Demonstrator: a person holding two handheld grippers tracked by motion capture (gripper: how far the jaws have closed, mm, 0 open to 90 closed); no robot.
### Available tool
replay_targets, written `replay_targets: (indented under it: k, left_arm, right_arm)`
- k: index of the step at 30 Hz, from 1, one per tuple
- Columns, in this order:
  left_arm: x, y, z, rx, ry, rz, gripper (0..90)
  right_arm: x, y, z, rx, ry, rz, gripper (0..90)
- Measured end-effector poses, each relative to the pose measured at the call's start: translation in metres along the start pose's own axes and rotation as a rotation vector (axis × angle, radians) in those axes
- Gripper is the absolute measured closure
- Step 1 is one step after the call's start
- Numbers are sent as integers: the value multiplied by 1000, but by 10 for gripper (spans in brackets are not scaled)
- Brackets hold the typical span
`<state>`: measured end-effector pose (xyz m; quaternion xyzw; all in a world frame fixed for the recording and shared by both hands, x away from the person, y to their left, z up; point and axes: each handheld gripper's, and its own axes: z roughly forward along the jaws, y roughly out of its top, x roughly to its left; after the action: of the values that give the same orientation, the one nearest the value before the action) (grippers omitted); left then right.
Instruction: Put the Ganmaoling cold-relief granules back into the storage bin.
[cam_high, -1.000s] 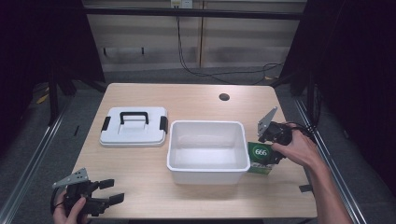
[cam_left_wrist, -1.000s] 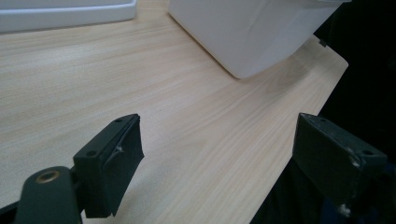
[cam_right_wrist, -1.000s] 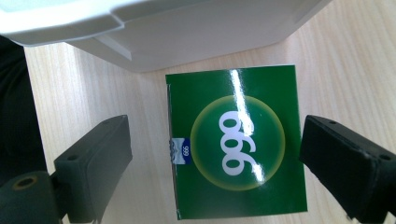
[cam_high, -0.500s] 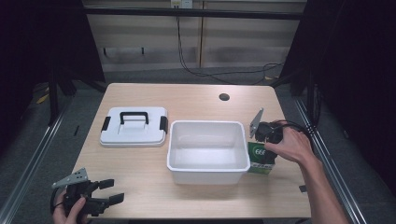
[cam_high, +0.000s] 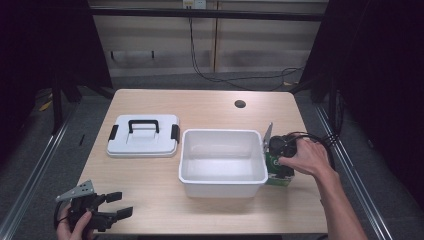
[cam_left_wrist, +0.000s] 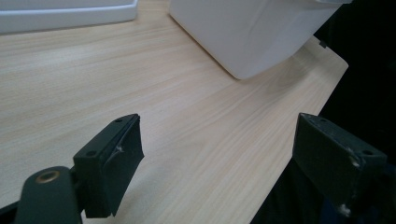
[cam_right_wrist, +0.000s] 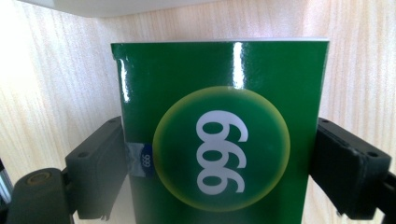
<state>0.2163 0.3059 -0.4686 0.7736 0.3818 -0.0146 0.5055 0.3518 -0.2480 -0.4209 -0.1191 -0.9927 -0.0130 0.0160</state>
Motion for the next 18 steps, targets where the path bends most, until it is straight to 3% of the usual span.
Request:
replay_targets:
  k: [7, 18]
  left_arm:
    - [0, 0, 0, 1, -1, -5, 160]
    - [0, 0, 0, 1, -3, -3, 160]
  right_arm:
    - [2, -2, -2, -13, -11, -3, 154]
    - [5, -14, -11, -70, -5, 55, 157]
